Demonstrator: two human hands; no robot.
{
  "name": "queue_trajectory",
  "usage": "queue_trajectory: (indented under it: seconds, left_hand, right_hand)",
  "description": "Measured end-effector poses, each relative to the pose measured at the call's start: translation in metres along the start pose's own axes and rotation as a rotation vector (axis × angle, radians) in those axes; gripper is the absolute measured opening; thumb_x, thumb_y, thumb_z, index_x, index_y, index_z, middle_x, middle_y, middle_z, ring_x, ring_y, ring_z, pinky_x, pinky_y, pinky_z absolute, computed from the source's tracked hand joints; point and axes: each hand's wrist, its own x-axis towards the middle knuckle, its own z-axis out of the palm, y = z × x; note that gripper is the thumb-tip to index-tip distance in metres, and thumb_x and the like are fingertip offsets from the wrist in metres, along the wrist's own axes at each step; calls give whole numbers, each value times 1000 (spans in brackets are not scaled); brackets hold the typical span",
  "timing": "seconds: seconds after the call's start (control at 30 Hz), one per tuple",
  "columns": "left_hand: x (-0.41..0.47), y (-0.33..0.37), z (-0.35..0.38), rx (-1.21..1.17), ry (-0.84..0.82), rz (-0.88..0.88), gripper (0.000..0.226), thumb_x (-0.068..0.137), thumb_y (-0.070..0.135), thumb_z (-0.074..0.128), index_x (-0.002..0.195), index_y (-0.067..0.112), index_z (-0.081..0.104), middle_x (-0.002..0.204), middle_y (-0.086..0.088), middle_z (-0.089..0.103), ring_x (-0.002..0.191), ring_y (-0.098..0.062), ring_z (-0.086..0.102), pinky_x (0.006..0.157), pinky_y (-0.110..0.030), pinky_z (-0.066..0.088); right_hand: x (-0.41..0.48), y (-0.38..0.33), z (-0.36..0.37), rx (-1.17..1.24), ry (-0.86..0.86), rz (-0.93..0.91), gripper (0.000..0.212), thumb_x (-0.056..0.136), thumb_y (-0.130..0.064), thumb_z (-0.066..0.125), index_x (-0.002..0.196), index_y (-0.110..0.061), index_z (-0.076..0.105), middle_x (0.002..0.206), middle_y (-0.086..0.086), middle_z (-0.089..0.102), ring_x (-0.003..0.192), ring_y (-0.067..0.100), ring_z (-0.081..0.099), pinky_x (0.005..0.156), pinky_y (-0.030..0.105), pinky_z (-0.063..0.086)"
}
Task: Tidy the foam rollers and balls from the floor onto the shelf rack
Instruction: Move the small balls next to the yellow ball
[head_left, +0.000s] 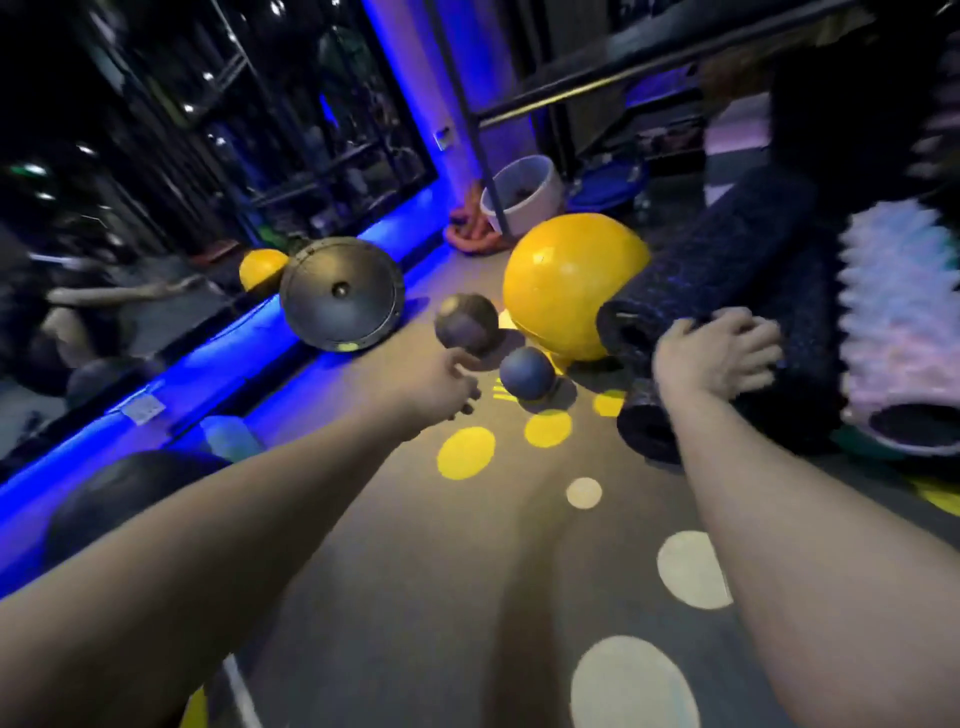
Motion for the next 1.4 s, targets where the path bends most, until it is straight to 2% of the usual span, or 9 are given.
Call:
queue_trajectory:
  seconds: [0.23, 0.5, 0.7, 0.93, 1.03, 1.13, 1.23, 1.3, 1.4]
  left_hand:
    - [0, -56, -10, -44, -160, 120, 28, 98, 12, 54, 124, 23, 55, 101, -9, 70, 91, -29, 73, 76, -41, 58]
    - [17, -228, -86, -579, 107, 80, 21, 93, 17, 57, 111, 27, 59, 91, -2, 70, 72, -15, 69, 67, -33, 50]
    - [-25, -423, -79, -1036, 510, -245, 19, 98, 10, 54, 94, 27, 60, 72, 3, 63, 61, -19, 60, 60, -29, 45]
    - [-96, -595, -111, -728, 1015, -403, 9, 95, 15, 62, 102, 20, 66, 78, 8, 63, 73, -9, 61, 78, -38, 55]
    - [-114, -631, -141, -429, 1291, -405, 15, 94, 27, 59, 105, 17, 63, 89, 3, 58, 85, -22, 59, 83, -42, 51]
    - [-119, -665, -162, -459, 1462, -505, 36, 92, 36, 60, 120, 13, 64, 109, -6, 57, 104, -31, 59, 99, -43, 48]
    - [-111, -696, -174, -654, 1295, -765, 61, 99, 47, 55, 146, 9, 49, 148, -20, 46, 140, -35, 42, 119, -41, 30]
    - [-93, -692, -177, -886, 1083, -893, 69, 104, 57, 37, 158, 15, 29, 161, -24, 30, 150, -38, 27, 123, -48, 21]
    - [-66, -664, -170, -851, 1084, -908, 73, 101, 65, 30, 161, 25, 20, 160, -28, 24, 148, -47, 23, 122, -54, 17]
  right_hand:
    - [-63, -58, 40, -299, -764, -430, 50, 97, -42, 59, 139, -14, 54, 143, 19, 54, 129, 39, 52, 102, 41, 45]
    - [-263, -105, 134, -425, -704, -713, 39, 100, -38, 52, 134, -18, 57, 127, 13, 68, 119, 36, 60, 93, 40, 49]
    - [-415, -104, 247, -717, -787, -885, 41, 101, -35, 52, 137, -16, 55, 124, 12, 70, 120, 35, 61, 94, 38, 48]
    - [-597, -126, 374, -488, -1067, -999, 40, 98, -32, 58, 132, -12, 58, 122, 12, 68, 117, 34, 62, 98, 39, 47]
    - [-652, -132, 395, -134, -949, -955, 43, 99, -28, 57, 134, -5, 53, 134, 16, 53, 122, 34, 54, 106, 39, 39]
    - [-663, -163, 413, 114, -881, -1067, 62, 98, -41, 52, 148, -4, 42, 152, 18, 38, 140, 32, 40, 119, 37, 29]
    - [-665, -189, 438, -73, -942, -1623, 67, 101, -52, 34, 160, -20, 30, 168, 5, 24, 154, 26, 23, 125, 49, 21]
    - [-663, -194, 445, -108, -971, -1667, 65, 101, -57, 28, 160, -31, 27, 169, -6, 22, 156, 21, 20, 123, 53, 24]
    - [-651, -185, 442, -53, -968, -1527, 62, 101, -54, 30, 159, -31, 32, 166, -7, 27, 155, 18, 21, 124, 50, 24]
